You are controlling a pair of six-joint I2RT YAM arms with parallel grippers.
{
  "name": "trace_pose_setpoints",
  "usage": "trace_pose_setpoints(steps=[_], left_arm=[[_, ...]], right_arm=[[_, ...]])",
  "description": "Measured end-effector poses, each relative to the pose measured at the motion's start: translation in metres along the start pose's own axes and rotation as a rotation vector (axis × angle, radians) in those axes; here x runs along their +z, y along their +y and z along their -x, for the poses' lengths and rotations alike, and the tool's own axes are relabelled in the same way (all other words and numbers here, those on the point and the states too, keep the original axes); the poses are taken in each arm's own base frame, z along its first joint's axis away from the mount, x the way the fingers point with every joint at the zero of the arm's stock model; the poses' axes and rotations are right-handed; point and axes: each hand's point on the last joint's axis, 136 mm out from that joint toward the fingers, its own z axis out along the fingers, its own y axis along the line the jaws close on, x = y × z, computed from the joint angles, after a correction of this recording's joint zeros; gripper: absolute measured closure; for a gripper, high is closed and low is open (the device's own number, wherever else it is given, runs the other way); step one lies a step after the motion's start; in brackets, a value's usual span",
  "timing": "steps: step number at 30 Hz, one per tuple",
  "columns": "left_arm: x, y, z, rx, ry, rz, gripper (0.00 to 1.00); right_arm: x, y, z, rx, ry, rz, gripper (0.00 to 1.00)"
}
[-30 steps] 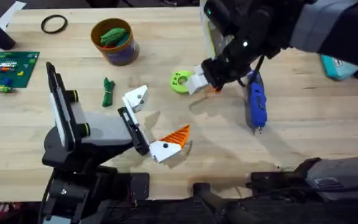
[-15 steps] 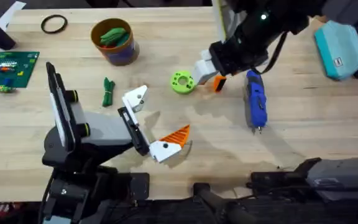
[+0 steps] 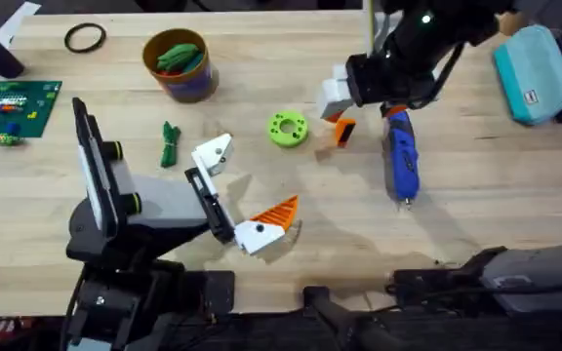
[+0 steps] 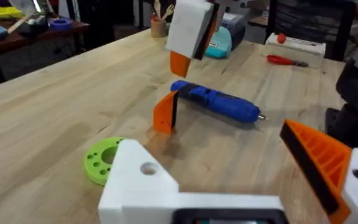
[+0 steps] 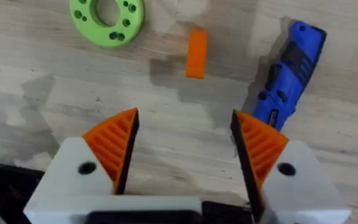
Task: Pick up the gripper from the table and insert it into the empty holder that is missing its gripper. Then pick up a screw, insert it into the mounting hole, and use the screwdriver to tighten it. Finally, clean up the table by picking up the vegetable and placing it into the bucket.
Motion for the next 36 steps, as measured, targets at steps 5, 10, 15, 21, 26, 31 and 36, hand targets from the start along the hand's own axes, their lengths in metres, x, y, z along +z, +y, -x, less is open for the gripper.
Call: trace_pose_setpoints(steps=[5,10,15,21,26,31,36], left_arm=[[0.0,0.0,0.0,0.0,0.0,0.0,0.014],[0.0,0.0,0.0,0.0,0.0,0.0,0.014],[0.0,0.0,0.0,0.0,0.0,0.0,0.014],[0.0,0.0,0.0,0.0,0.0,0.0,0.014],[0.0,0.0,0.0,0.0,0.0,0.0,0.014],[0.0,0.0,0.0,0.0,0.0,0.0,0.014],[0.0,0.0,0.0,0.0,0.0,0.0,0.014]], right_arm=[[0.015,0.002,0.005,0.053,0.02,-0.011,0.102],[0.033,0.005,0.012,0.085,0.009,-0.009,0.102],[0.045,-0.005,0.007,0.115,0.033,-0.024,0.102],[0.055,-0.019,0.014,0.155,0.018,-0.029,0.102],[0.064,-0.017,0.011,0.136,0.038,-0.037,0.102],[0.079,-0.017,0.01,0.107,0.074,-0.052,0.102],[0.088,-0.017,0.008,0.079,0.099,-0.061,0.113]])
